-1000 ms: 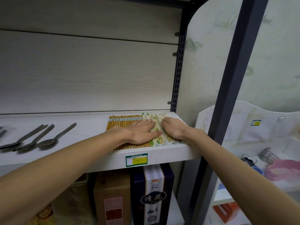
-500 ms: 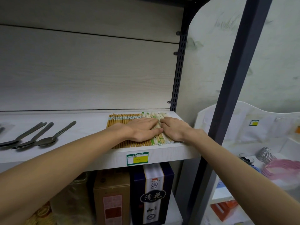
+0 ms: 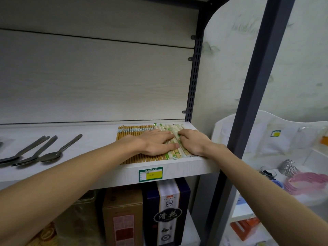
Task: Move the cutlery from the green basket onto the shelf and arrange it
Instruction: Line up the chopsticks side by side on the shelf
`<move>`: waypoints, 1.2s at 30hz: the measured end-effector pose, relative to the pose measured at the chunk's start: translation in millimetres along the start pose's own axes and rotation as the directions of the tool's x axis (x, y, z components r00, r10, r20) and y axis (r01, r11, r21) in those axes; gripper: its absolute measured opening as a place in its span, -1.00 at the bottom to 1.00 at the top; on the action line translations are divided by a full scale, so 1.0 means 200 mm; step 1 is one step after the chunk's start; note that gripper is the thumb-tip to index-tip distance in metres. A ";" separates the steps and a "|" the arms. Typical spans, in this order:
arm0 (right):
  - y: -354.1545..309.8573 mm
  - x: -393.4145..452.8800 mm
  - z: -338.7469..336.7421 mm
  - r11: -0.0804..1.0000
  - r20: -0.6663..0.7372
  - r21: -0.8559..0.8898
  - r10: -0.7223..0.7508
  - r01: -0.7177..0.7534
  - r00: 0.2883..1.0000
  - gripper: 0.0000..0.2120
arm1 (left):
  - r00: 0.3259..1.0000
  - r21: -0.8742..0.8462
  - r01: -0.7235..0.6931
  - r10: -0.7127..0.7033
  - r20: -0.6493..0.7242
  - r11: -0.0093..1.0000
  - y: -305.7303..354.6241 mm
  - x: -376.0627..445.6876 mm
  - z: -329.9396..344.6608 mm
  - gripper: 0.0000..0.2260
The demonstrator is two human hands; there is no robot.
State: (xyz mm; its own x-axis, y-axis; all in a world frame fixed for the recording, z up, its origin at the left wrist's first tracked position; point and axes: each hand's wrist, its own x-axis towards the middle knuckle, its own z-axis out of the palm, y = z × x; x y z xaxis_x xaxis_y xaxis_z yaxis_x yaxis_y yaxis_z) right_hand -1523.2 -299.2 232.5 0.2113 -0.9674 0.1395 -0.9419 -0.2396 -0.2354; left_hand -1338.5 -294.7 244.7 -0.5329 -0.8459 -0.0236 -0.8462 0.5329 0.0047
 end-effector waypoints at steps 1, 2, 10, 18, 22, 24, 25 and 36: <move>0.00 0.00 0.00 1.000 0.001 0.006 0.000 0.000 1.000 -0.61 | 1.000 -0.011 0.002 -0.002 0.002 1.000 0.00 0.00 0.00 -0.35; 0.00 0.00 0.00 1.000 0.001 0.013 -0.001 0.001 1.000 -0.61 | 1.000 -0.023 0.000 0.000 0.001 1.000 0.00 -0.01 0.01 -0.36; 0.00 -0.01 0.00 1.000 -0.003 0.029 0.005 -0.005 1.000 -0.62 | 1.000 -0.087 -0.007 0.009 0.016 0.996 0.01 -0.02 0.01 -0.38; -0.02 0.01 0.01 1.000 -0.004 -0.015 0.015 -0.015 1.000 -0.62 | 0.998 -0.062 0.020 -0.017 0.053 0.998 0.00 -0.01 0.04 -0.32; -0.01 0.01 0.01 1.000 -0.016 -0.023 0.019 -0.019 1.000 -0.63 | 0.995 -0.047 0.053 -0.049 0.084 0.997 -0.02 0.00 0.06 -0.24; -0.02 0.01 0.01 1.000 -0.023 -0.018 0.017 -0.018 1.000 -0.63 | 0.995 -0.064 0.065 -0.059 0.085 0.996 -0.02 0.00 0.06 -0.21; -0.02 0.01 0.01 1.000 -0.023 -0.011 0.017 -0.018 1.000 -0.63 | 0.995 -0.079 0.070 -0.064 0.079 0.994 -0.02 0.00 0.06 -0.21; -0.07 0.07 0.02 0.998 -0.021 -0.033 -0.049 0.049 0.999 -0.54 | 0.987 -0.074 0.148 -0.152 -0.045 0.986 -0.13 -0.07 0.05 -0.17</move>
State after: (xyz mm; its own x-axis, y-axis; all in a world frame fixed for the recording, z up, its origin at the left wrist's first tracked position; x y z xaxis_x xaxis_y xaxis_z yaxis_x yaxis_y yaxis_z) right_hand -1506.7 -309.0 234.7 0.2520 -0.9524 0.1712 -0.9385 -0.2837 -0.1968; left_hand -1308.5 -295.8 235.0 -0.3983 -0.9170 0.0209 -0.9140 0.3987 0.0752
